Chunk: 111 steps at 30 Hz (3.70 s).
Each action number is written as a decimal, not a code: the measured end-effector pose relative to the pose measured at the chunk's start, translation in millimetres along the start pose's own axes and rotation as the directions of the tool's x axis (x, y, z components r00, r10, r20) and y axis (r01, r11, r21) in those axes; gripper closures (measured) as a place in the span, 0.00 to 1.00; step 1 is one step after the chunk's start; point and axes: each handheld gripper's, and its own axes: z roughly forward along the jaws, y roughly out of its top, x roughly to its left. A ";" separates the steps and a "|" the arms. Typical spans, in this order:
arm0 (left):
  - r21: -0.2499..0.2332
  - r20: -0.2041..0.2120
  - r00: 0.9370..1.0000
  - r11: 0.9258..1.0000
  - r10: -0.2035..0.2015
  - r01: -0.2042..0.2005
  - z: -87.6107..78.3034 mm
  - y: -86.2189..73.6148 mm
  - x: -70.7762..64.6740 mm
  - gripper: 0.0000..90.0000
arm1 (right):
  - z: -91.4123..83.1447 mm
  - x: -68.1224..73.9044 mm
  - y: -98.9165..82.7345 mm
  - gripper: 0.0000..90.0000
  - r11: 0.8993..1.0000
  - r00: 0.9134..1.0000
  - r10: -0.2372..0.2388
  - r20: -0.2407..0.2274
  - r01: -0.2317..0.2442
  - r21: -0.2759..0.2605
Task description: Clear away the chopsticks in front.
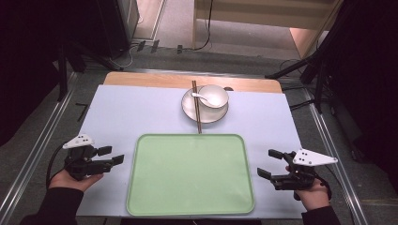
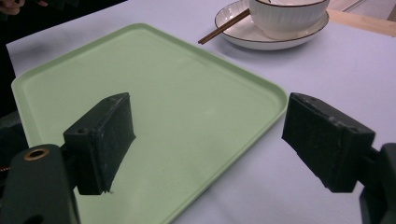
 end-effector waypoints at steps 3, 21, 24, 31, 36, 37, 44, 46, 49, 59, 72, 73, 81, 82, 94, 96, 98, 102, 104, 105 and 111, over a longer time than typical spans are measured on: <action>0.020 -0.001 1.000 1.000 0.006 -0.006 5.1 14.3 -3.5 0.37 | -0.5 -0.9 -0.2 0.19 1.000 1.000 0.003 0.005 -0.003 0.002; 0.049 0.022 0.999 0.998 0.038 -0.039 46.9 79.1 -14.2 0.35 | -0.4 -0.2 -0.4 0.19 1.000 1.000 0.002 0.004 -0.002 -0.001; 0.052 0.020 0.999 0.998 0.044 -0.045 53.0 86.4 -16.0 0.35 | -0.3 0.1 -0.2 0.19 1.000 1.000 0.002 0.001 -0.002 0.001; 0.057 0.032 0.996 0.995 0.080 -0.082 78.9 109.0 -24.2 0.35 | -0.7 0.1 -0.2 0.19 1.000 1.000 -0.001 0.001 0.001 0.001; 0.055 0.034 0.996 0.995 0.087 -0.089 88.8 119.5 -29.4 0.35 | -0.8 0.4 -0.2 0.19 1.000 1.000 -0.001 -0.001 0.001 -0.001; 0.058 0.036 0.995 0.994 0.090 -0.092 91.4 122.7 -30.3 0.35 | -0.9 0.6 -0.2 0.19 1.000 1.000 -0.003 -0.002 0.003 -0.003; 0.075 0.037 0.996 0.994 0.081 -0.084 106.0 139.4 -30.3 0.35 | -0.5 1.4 0.2 0.19 1.000 1.000 -0.006 -0.004 0.006 -0.002; 0.072 0.035 0.996 0.994 0.078 -0.080 112.3 144.1 -31.2 0.35 | -0.3 1.3 0.2 0.19 1.000 1.000 -0.005 -0.004 0.005 -0.002; 0.080 0.027 0.996 0.993 0.084 -0.086 126.1 151.1 -34.4 0.36 | -0.3 1.0 0.3 0.19 1.000 1.000 -0.002 -0.003 0.002 -0.004; 0.105 0.002 0.997 0.991 0.083 -0.083 163.3 167.6 -43.4 0.36 | -0.7 0.9 0.3 0.19 1.000 1.000 -0.002 -0.005 0.002 -0.005; 0.142 -0.026 0.998 0.988 0.065 -0.060 215.6 180.5 -57.9 0.41 | -3.0 0.8 -0.1 0.19 1.000 1.000 -0.003 -0.009 0.003 -0.012; 0.148 -0.035 0.998 0.987 0.061 -0.055 222.9 180.1 -59.4 0.41 | -3.4 0.8 -0.4 0.19 1.000 1.000 -0.002 -0.008 0.002 -0.014; 0.150 -0.048 0.997 0.988 0.052 -0.044 239.2 179.7 -64.3 0.42 | -6.2 -0.5 -2.5 0.19 1.000 1.000 -0.002 -0.006 0.002 -0.019; 0.151 -0.050 0.997 0.988 0.053 -0.045 241.2 180.0 -65.8 0.42 | -6.8 -0.8 -3.3 0.19 1.000 1.000 0.003 -0.005 -0.003 -0.018; 0.172 -0.073 0.997 0.985 0.038 -0.025 255.4 176.2 -64.3 0.46 | -9.0 -1.0 -4.3 0.19 1.000 1.000 0.005 -0.006 -0.005 -0.021; 0.171 -0.082 0.996 0.985 0.040 -0.025 256.1 176.1 -64.2 0.51 | -8.7 -1.0 -4.2 0.19 1.000 1.000 0.005 -0.006 -0.005 -0.022; 0.163 -0.095 0.995 0.987 0.031 -0.016 257.2 176.1 -64.9 0.59 | -8.4 -1.0 -4.0 0.19 1.000 1.000 0.002 -0.006 -0.002 -0.021; 0.167 -0.116 0.993 0.985 -0.017 0.037 262.6 175.2 -63.2 0.68 | -8.1 -1.0 -4.0 0.19 1.000 1.000 0.000 -0.008 0.000 -0.021; 0.166 -0.125 0.991 0.984 -0.047 0.068 265.0 174.6 -61.0 0.77 | -8.1 -0.9 -4.0 0.19 1.000 1.000 0.003 -0.009 -0.003 -0.020; 0.167 -0.133 0.988 0.981 -0.081 0.103 268.7 174.0 -58.8 0.79 | -7.9 -0.7 -4.2 0.19 1.000 1.000 0.002 -0.011 -0.002 -0.019; 0.157 -0.157 0.976 0.972 -0.148 0.172 272.2 173.1 -56.7 0.88 | -7.9 -0.6 -3.9 0.19 1.000 1.000 -0.004 -0.012 0.004 -0.018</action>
